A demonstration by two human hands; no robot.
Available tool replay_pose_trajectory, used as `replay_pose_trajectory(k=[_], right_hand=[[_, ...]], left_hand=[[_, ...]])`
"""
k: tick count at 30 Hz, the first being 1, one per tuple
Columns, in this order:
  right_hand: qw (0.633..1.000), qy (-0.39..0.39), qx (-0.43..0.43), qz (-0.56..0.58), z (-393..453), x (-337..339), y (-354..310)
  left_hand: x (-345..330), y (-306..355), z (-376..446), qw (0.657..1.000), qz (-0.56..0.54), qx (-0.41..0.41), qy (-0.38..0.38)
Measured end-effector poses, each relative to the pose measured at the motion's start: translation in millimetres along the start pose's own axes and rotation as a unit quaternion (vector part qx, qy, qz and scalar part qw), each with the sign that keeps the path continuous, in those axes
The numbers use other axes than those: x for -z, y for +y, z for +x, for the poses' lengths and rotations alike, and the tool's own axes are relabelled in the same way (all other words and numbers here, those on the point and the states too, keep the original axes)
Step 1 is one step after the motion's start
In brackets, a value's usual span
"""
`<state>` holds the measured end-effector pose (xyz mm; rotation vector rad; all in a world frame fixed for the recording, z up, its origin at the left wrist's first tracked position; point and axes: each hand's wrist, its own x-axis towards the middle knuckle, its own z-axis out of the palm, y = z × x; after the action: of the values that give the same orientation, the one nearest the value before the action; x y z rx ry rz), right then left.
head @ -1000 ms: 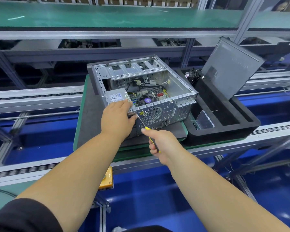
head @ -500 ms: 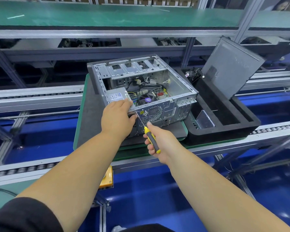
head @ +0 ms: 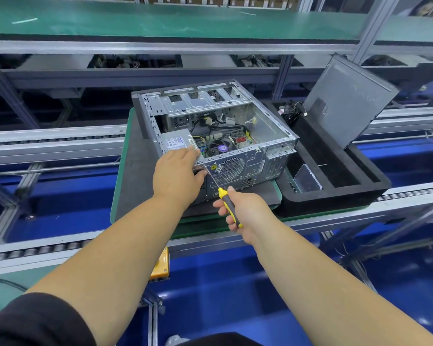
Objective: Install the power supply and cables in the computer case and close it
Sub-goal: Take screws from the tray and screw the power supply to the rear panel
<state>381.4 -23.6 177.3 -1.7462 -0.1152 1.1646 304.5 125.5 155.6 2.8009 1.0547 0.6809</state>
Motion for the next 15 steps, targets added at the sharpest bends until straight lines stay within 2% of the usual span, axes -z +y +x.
replay_pose_trajectory(k=[4,10,15], right_hand=[[0.999,-0.006,0.012,0.05,-2.2,0.5,1.3],[1.0,0.022,0.018,0.012,-1.2,2.6,0.0],[1.0,0.005,-0.009,-0.016,0.3,-0.3,-2.6]], left_hand=[[0.0,-0.8,-0.1,1.0,0.0,-0.001,0.004],[-1.0,0.5,-1.0,1.0,0.003,-0.003,0.007],[0.3,1.1,-2.0,1.0,0.002,-0.007,0.019]])
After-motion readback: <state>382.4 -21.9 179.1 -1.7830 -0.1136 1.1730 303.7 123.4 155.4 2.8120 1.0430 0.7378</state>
